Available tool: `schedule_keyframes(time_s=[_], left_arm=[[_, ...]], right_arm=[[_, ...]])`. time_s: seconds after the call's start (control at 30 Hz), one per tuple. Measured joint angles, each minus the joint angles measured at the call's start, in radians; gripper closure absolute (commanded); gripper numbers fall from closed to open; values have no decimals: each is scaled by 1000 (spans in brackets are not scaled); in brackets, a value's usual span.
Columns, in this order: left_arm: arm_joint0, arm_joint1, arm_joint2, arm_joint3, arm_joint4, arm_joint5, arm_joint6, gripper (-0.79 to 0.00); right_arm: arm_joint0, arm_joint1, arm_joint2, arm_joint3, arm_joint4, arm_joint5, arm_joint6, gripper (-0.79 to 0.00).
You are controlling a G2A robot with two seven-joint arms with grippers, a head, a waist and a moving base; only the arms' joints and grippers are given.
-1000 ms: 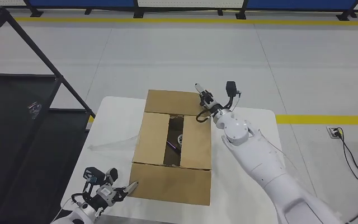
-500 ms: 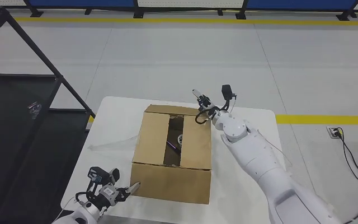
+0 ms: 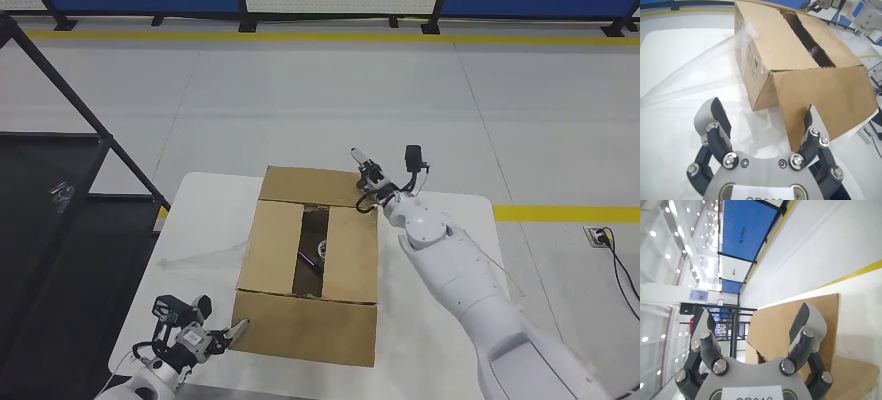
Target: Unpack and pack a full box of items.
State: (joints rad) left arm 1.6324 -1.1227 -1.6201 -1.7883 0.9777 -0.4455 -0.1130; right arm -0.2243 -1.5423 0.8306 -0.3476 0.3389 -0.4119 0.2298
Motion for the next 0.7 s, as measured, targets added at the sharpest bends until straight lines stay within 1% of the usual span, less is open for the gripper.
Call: schedule_keyframes(time_s=[0.07, 0.13, 0.23, 0.3, 0.37, 0.43, 0.5, 0.57, 0.7], left_arm=[[8, -1, -19, -10, -47, 14, 17, -785], [12, -2, -34, -14, -97, 27, 24, -785], [4, -5, -59, -3, -193, 65, 23, -785], [-13, -8, -71, 12, -221, 134, 37, -785], [-34, -13, -57, 30, -189, 214, 65, -785], [-57, -17, -36, 53, -162, 270, 82, -785], [-88, -22, -10, 85, -140, 315, 93, -785], [-120, -25, 16, 121, -111, 340, 98, -785], [-175, -30, 61, 183, -73, 356, 96, -785]], right_arm=[[-11, 7, 28, -15, 39, -85, 54, -785], [-21, 13, 46, -31, 59, -148, 104, -785], [-40, 23, 68, -74, 86, -236, 218, -785], [-54, 35, 84, -108, 111, -299, 358, -785], [-58, 41, 94, -117, 127, -326, 458, -785], [-58, 40, 93, -116, 125, -320, 462, -785], [-57, 40, 93, -115, 124, -318, 425, -785], [-57, 40, 93, -115, 124, -318, 419, -785], [-62, 40, 88, -123, 117, -311, 425, -785]])
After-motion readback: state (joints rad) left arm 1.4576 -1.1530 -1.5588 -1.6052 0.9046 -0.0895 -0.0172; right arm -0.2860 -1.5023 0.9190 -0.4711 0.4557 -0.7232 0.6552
